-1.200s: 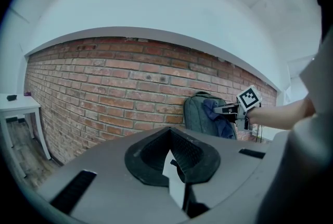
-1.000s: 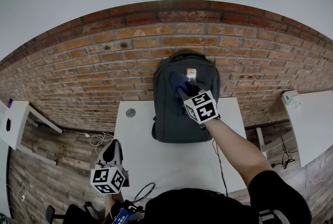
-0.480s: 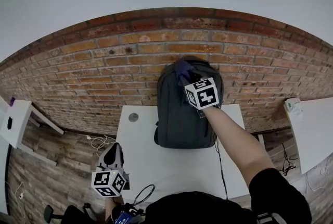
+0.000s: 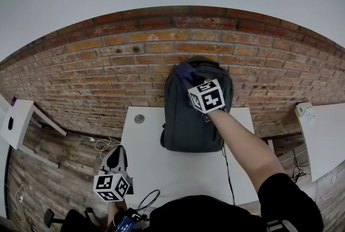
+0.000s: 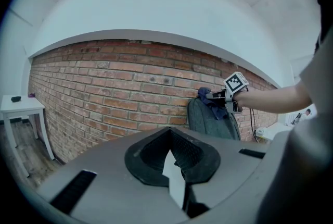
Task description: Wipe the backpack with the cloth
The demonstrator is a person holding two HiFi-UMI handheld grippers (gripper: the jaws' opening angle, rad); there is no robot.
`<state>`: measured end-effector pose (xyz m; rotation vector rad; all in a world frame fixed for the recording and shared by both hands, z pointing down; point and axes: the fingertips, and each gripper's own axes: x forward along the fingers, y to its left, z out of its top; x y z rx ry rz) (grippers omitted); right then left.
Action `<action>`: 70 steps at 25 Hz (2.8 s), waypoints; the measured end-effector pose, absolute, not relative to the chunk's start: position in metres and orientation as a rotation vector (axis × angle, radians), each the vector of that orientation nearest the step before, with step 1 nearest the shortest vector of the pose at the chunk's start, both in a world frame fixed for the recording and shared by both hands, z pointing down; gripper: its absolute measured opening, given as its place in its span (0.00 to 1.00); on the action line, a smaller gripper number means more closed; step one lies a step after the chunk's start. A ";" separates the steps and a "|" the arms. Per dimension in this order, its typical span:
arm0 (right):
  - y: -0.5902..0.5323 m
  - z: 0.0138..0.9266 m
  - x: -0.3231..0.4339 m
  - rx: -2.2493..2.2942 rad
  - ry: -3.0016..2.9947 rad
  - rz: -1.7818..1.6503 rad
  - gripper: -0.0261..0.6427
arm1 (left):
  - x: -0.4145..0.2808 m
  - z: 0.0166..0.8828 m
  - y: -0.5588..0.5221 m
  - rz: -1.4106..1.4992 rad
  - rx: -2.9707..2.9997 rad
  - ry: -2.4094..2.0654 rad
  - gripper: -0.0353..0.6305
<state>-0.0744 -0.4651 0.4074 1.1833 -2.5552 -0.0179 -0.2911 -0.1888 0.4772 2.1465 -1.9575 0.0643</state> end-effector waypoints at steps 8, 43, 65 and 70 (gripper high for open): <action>-0.437 0.426 -0.084 1.097 -2.585 0.006 0.17 | -0.287 0.476 -0.190 0.072 2.159 -1.951 0.04; -0.262 0.631 -0.101 0.684 -2.457 0.203 0.17 | -0.282 0.483 -0.197 0.091 2.155 -1.929 0.04; -0.245 0.666 -0.119 0.613 -2.403 0.255 0.17 | -0.297 0.492 -0.183 0.072 2.108 -1.949 0.04; -0.278 0.622 -0.127 0.689 -2.491 0.170 0.17 | -0.300 0.494 -0.182 0.067 2.097 -1.950 0.04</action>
